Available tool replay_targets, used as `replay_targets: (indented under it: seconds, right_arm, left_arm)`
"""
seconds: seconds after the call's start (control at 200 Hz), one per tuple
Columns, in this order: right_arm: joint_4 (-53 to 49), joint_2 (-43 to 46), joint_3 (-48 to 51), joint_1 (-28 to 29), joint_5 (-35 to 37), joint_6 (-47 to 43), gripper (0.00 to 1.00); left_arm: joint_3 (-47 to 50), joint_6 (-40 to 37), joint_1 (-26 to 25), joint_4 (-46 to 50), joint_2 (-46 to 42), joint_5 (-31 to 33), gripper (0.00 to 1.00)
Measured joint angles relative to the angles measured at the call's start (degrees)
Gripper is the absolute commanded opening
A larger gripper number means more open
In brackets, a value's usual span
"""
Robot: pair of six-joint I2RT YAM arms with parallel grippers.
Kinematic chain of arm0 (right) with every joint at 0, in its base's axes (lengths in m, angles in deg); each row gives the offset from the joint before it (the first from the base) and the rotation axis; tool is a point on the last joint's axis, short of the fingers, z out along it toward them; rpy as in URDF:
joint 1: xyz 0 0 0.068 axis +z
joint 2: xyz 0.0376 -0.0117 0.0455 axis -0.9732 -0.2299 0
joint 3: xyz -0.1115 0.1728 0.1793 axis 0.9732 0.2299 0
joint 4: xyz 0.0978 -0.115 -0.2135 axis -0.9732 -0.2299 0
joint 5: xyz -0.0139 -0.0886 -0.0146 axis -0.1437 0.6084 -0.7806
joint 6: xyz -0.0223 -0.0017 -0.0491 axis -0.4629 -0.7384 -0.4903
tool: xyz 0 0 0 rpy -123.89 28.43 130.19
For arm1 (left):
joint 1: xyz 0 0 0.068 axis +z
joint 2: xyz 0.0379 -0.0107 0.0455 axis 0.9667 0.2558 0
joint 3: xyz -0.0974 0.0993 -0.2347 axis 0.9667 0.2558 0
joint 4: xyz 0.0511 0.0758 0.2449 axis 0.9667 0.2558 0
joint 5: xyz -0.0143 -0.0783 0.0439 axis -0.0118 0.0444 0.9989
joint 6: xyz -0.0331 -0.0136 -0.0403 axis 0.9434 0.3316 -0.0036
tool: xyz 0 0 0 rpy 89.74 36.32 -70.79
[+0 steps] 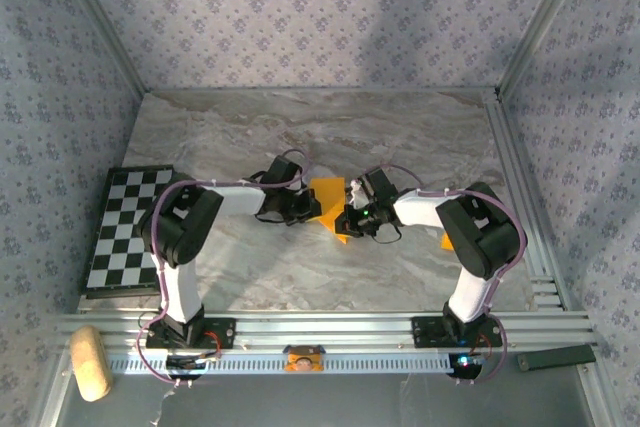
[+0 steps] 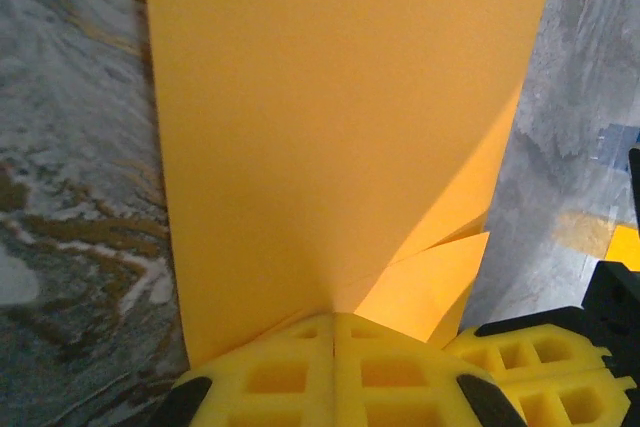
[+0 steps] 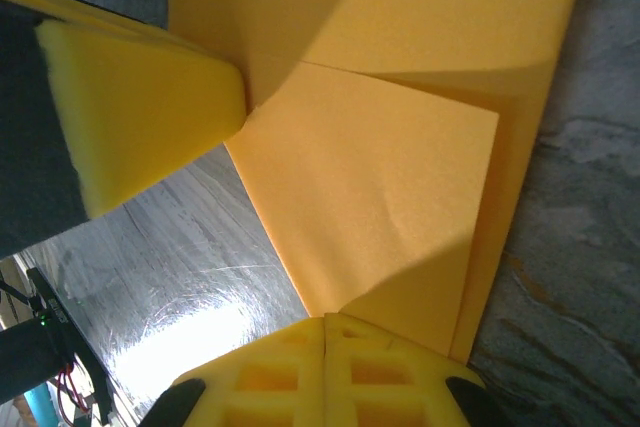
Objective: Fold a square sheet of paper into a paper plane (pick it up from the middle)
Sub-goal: Third fold the triangle at the center of the table.
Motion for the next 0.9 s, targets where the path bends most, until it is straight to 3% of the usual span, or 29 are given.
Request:
replay_targets:
  seconds: [0.54,0.75,0.899]
  right_arm:
    - [0.5,-0.1,0.1,0.0,0.0,0.0,0.0]
    - [0.5,-0.1,0.1,0.0,0.0,0.0,0.0]
    - [0.5,-0.1,0.1,0.0,0.0,0.0,0.0]
  left_arm:
    - [-0.8,-1.9,5.5,2.9,-0.3,-0.5,0.05]
    - [-0.7,-0.9,5.0,4.2,-5.6,2.4,0.07]
    - [-0.7,-0.5,1.6,2.3,-7.2,2.6,0.06]
